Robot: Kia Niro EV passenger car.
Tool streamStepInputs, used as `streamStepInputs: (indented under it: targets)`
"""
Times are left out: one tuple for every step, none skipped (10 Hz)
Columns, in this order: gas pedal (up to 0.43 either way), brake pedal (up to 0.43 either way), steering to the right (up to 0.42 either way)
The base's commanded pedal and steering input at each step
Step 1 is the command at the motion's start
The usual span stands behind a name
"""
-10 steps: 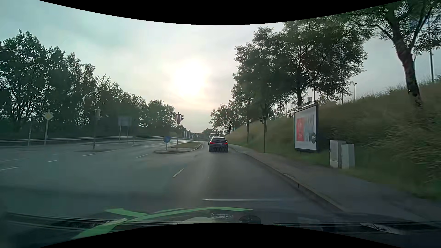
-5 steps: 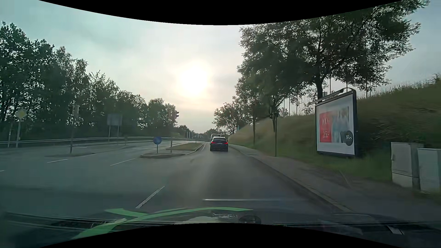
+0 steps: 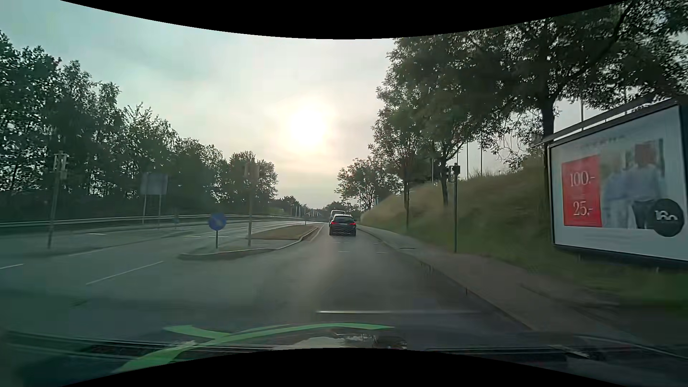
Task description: Follow the waypoints while adhering to traffic rules and regulations
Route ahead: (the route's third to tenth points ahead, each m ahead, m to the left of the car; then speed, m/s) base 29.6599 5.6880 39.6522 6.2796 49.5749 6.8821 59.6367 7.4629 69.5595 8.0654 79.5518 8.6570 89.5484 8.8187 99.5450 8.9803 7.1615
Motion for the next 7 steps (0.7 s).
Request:
streamStepInputs:
  targets:
    - [0.24,0.0,-0.02]
    - [0.24,0.0,-0.022]
    - [0.24,0.0,-0.025]
    - [0.24,0.0,-0.026]
    - [0.24,0.0,-0.026]
    - [0.228,0.0,-0.026]
    - [0.228,0.0,-0.023]
